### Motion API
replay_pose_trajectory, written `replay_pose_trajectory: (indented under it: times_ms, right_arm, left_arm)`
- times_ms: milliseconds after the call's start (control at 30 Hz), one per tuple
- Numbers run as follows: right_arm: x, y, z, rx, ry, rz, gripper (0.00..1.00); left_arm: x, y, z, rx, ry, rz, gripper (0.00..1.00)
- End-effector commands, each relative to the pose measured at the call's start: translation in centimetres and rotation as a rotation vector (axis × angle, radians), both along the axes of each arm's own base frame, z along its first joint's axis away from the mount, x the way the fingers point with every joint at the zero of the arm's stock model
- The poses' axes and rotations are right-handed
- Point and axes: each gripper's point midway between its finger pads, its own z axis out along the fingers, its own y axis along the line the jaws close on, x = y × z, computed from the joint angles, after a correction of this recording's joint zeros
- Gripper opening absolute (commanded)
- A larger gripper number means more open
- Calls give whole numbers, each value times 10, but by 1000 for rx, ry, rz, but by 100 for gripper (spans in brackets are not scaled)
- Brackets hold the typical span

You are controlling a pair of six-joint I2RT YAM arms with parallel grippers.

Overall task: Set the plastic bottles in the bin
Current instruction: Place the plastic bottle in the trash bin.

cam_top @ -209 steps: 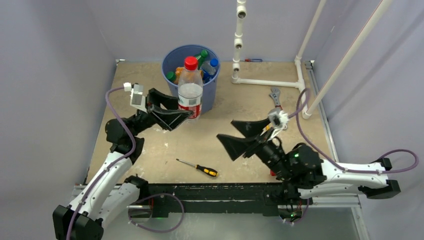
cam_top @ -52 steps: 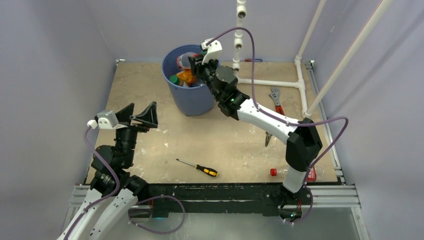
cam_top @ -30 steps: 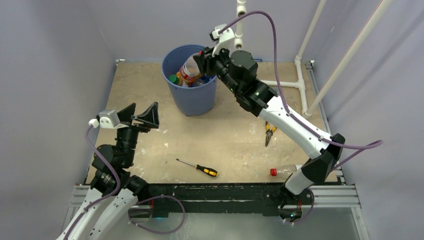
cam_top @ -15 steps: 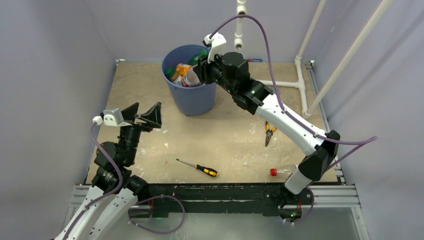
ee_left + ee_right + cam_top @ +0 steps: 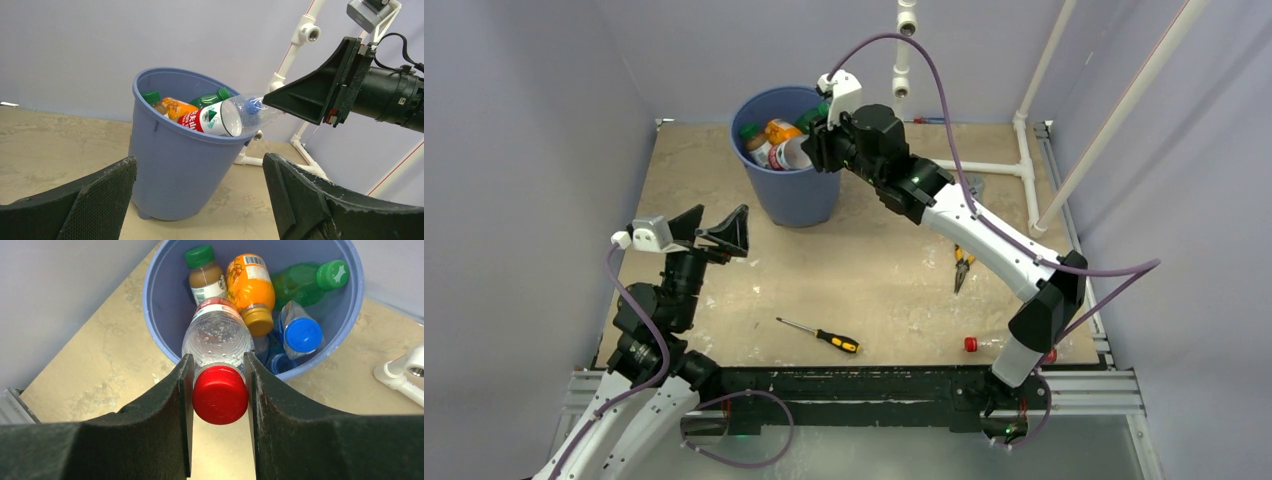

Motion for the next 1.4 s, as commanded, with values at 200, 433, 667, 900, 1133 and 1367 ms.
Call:
replay_pose_trajectory:
  times_ms: [200, 433, 667, 900, 1133, 1367]
  right_arm:
    - [-13, -32, 75, 23, -76, -60, 0]
    - [-12, -34, 116, 223, -230, -82, 0]
    - [33, -31, 79, 229, -320, -248, 0]
    - [51, -30, 58, 258, -426, -325, 0]
    - [58, -7, 17, 181, -385, -250, 0]
    - [37, -19, 9, 175, -333, -212, 49]
  left_arm:
    - [-3, 0, 17, -26, -40, -14, 96]
    - [-2, 0, 16, -24, -35, -10, 95]
    - [-1, 1, 14, -20, -30, -2, 96]
    - [0, 1, 13, -17, -24, -2, 96]
    - [1, 0, 12, -15, -21, -3, 96]
    - [1, -2, 11, -14, -19, -9, 96]
